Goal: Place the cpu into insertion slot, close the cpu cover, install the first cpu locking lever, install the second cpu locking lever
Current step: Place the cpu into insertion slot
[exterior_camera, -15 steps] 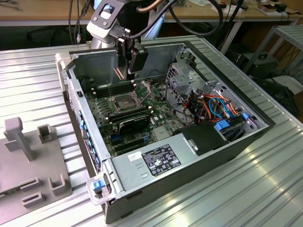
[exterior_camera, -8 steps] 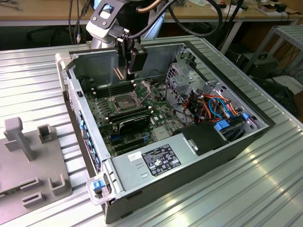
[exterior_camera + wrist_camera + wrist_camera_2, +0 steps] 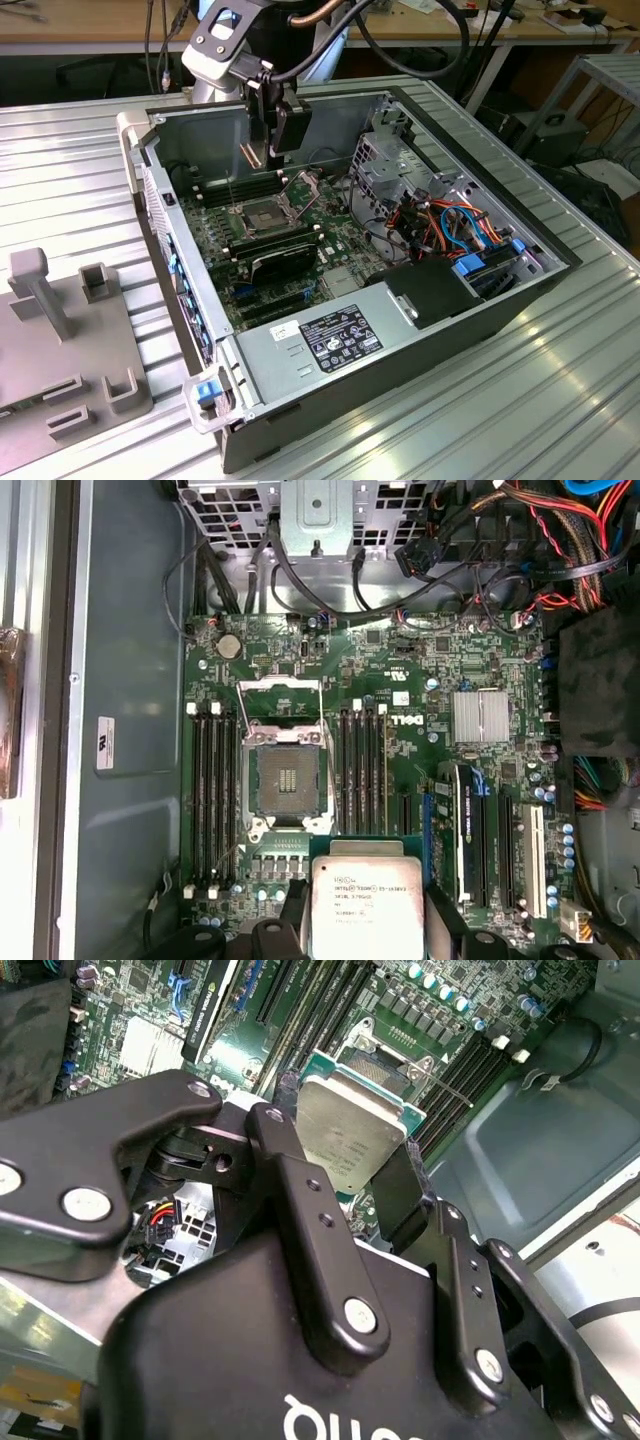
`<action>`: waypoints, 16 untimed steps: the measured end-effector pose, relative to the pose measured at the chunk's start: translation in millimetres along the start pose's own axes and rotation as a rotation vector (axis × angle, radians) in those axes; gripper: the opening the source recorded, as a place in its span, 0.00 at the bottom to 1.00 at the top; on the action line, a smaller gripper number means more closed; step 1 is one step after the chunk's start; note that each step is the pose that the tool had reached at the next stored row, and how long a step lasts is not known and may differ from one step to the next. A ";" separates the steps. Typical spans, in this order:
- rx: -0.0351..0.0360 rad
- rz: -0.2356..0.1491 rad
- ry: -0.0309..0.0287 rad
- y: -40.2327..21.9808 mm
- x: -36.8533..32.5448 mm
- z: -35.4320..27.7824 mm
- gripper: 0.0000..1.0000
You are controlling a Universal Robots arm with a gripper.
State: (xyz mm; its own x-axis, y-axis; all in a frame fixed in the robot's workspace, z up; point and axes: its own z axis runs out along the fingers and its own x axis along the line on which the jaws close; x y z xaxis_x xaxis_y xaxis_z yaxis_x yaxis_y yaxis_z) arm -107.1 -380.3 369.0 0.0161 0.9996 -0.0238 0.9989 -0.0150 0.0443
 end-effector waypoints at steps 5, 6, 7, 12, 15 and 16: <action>0.0000 0.000 0.0000 -0.2 0.1 3.2 0.55; 0.0000 0.000 0.0000 -0.2 0.1 3.8 0.55; 0.0000 0.000 0.0000 -0.2 0.1 4.3 0.55; 0.0000 0.000 0.0000 -0.4 0.2 8.2 0.55; 0.0000 0.000 0.0000 -0.4 0.2 10.2 0.55; 0.0000 0.000 -0.0001 -0.5 0.2 10.2 0.55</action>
State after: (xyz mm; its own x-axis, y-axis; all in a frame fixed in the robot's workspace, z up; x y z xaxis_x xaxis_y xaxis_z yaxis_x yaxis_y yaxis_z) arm -107.1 -380.3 358.8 0.0160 0.9996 -0.0239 0.9989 -0.0150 0.0442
